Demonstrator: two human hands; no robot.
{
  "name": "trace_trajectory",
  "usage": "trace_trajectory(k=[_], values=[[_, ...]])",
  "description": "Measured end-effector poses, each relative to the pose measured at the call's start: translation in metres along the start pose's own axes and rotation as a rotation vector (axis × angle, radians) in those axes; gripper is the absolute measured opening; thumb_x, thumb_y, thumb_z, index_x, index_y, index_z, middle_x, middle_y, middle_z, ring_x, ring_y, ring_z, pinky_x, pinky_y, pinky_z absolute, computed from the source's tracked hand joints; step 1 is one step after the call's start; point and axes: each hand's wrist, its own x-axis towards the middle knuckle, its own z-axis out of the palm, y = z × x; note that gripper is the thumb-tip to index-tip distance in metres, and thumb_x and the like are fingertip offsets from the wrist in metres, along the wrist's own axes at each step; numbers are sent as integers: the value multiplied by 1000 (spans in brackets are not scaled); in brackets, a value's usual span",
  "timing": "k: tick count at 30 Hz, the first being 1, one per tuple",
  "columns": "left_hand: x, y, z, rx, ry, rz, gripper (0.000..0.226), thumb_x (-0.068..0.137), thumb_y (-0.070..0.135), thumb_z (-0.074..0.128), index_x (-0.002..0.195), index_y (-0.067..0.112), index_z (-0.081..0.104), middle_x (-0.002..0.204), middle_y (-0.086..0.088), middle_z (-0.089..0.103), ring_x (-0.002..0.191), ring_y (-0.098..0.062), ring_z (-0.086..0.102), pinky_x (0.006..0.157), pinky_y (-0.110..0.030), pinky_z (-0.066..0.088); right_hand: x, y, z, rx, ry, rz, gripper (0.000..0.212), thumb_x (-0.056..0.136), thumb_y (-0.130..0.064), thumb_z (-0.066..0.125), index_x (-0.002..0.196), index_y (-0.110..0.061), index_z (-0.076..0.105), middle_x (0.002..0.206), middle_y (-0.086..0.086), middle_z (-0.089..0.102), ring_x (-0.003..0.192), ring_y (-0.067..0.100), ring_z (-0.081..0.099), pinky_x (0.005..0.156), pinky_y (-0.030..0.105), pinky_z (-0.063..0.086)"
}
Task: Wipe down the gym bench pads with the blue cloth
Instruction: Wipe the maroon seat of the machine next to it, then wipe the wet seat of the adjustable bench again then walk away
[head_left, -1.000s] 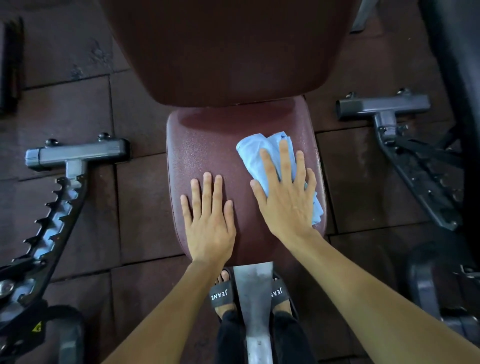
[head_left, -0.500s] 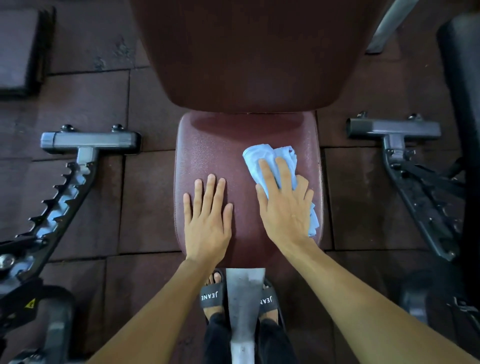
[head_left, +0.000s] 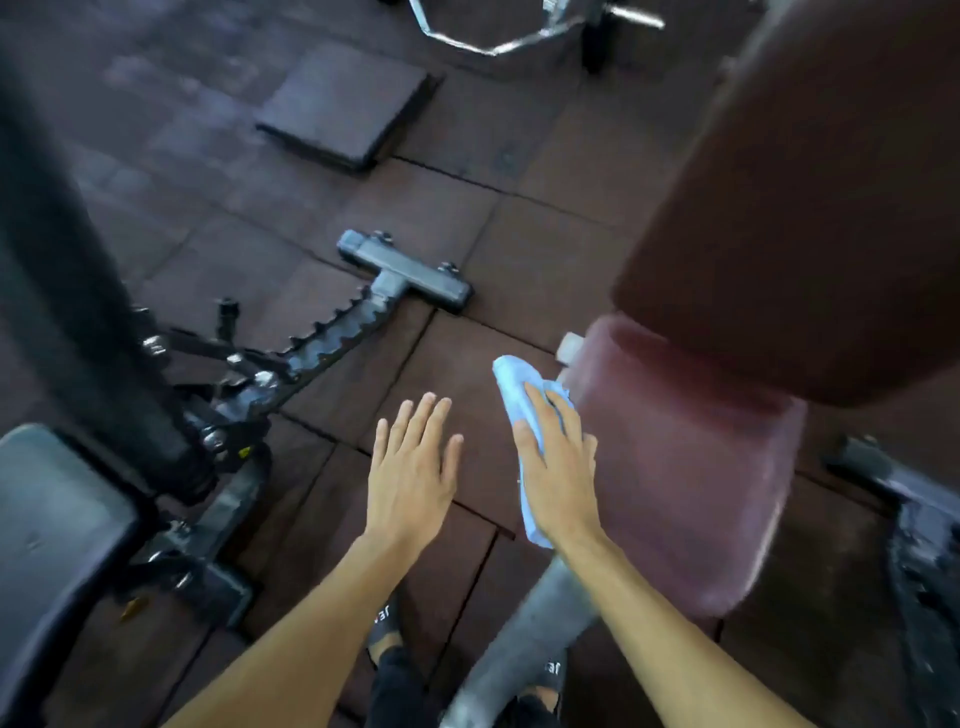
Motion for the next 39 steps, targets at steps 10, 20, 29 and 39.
trace_trajectory(k=[10,20,29,39], values=[[-101,-224,-117,-69,257,-497,65,95,52,16,146,22,44,154,4,39,146,-20,30,121,-43,19,-74,-190,182,-65,-380,-411,42,106,-42,34,147,-48,38,156,-25,26,117,20,43,95,27,27],[-192,-485,-89,-117,301,-848,66,93,50,17,145,20,45,156,1,36,146,-22,29,121,-45,20,-133,-268,436,-376,-547,-624,46,104,-48,31,150,-50,30,159,-22,22,114,24,42,102,40,35],[-190,-634,-18,-36,260,-906,60,98,46,23,150,22,36,159,1,29,149,-22,22,121,-48,15,-110,-235,604,-640,-406,-724,47,103,-45,32,150,-43,32,161,-14,25,110,29,45,96,48,42],[-191,-662,14,13,249,-910,58,102,48,21,156,27,15,164,4,8,152,-18,2,123,-49,8,-69,-236,647,-812,-343,-726,56,103,-53,28,157,-40,22,168,-2,13,152,39,17,120,57,21]])
